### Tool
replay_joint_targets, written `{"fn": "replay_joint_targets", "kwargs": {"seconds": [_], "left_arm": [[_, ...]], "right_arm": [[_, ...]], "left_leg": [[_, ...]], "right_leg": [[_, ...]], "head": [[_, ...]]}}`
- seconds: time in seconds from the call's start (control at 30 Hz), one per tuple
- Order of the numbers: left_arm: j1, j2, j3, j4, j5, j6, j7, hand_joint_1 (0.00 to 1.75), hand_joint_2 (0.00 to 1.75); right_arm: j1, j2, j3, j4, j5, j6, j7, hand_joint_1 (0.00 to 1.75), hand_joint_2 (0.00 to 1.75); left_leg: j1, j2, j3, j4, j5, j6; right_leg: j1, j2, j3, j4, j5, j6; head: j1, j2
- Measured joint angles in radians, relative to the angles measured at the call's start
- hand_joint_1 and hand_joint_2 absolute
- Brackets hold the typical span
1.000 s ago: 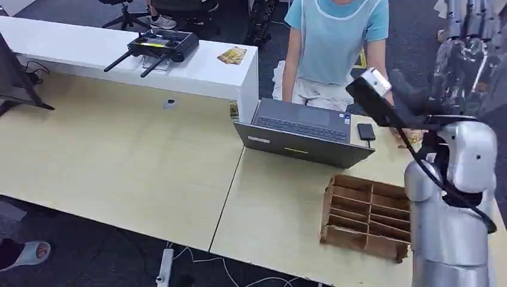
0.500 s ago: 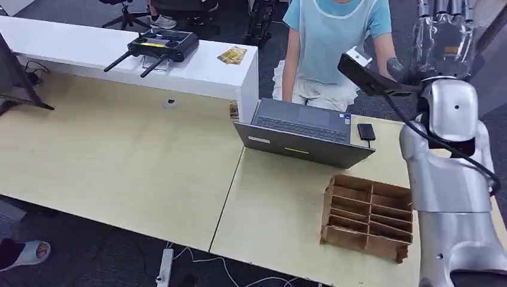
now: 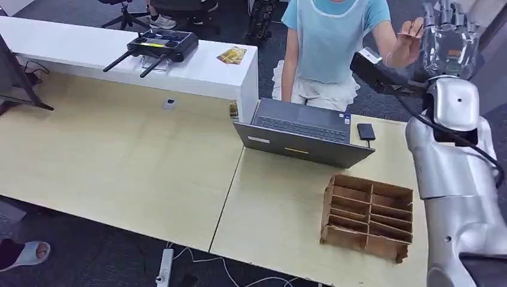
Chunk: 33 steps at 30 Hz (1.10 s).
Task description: Pass the card to the sensor for recognition and then transmit it.
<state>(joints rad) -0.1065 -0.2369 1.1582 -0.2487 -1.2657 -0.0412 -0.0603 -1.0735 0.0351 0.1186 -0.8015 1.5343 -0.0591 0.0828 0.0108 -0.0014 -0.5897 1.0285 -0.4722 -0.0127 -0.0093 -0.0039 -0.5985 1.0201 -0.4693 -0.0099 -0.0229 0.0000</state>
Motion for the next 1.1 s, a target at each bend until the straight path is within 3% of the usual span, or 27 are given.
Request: {"fn": "replay_joint_targets", "kwargs": {"seconds": [0.4, 0.43, 0.47, 0.5, 1.1], "left_arm": [[0.0, 0.0, -0.001, 0.0, -0.009, 0.001, 0.005, 0.0, 0.0], [0.0, 0.0, -0.001, 0.0, -0.009, 0.001, 0.005, 0.0, 0.0], [0.0, 0.0, -0.001, 0.0, -0.009, 0.001, 0.005, 0.0, 0.0], [0.0, 0.001, -0.001, 0.0, -0.009, 0.002, 0.005, 0.0, 0.0], [0.0, 0.001, -0.001, 0.0, -0.003, 0.003, 0.005, 0.0, 0.0]], "right_arm": [[-0.005, -0.035, -0.01, 0.037, 0.0, -0.03, 0.001, 0.02, 1.75], [-0.006, -0.038, -0.01, 0.039, 0.0, -0.031, 0.001, 0.17, 1.75], [-0.006, -0.041, -0.011, 0.042, 0.0, -0.031, 0.001, 1.5, 1.75], [-0.006, -0.043, -0.012, 0.043, 0.0, -0.031, 0.001, 1.75, 1.75], [-0.004, -0.072, -0.016, 0.068, 0.0, -0.034, 0.0, 1.75, 1.75]], "left_leg": [[0.0, 0.0, 0.0, 0.0, 0.0, 0.0], [0.0, 0.0, 0.0, 0.0, 0.0, 0.0], [0.0, 0.0, 0.0, 0.0, 0.0, 0.0], [0.0, 0.0, 0.0, 0.0, 0.0, 0.0], [0.0, 0.0, 0.0, 0.0, 0.0, 0.0]], "right_leg": [[0.0, 0.0, 0.0, 0.0, 0.0, 0.0], [0.0, 0.0, 0.0, 0.0, 0.0, 0.0], [0.0, 0.0, 0.0, 0.0, 0.0, 0.0], [0.0, 0.0, 0.0, 0.0, 0.0, 0.0], [0.0, 0.0, 0.0, 0.0, 0.0, 0.0]], "head": [[0.0, 0.0], [0.0, 0.0], [0.0, 0.0], [0.0, 0.0], [0.0, 0.0]]}}
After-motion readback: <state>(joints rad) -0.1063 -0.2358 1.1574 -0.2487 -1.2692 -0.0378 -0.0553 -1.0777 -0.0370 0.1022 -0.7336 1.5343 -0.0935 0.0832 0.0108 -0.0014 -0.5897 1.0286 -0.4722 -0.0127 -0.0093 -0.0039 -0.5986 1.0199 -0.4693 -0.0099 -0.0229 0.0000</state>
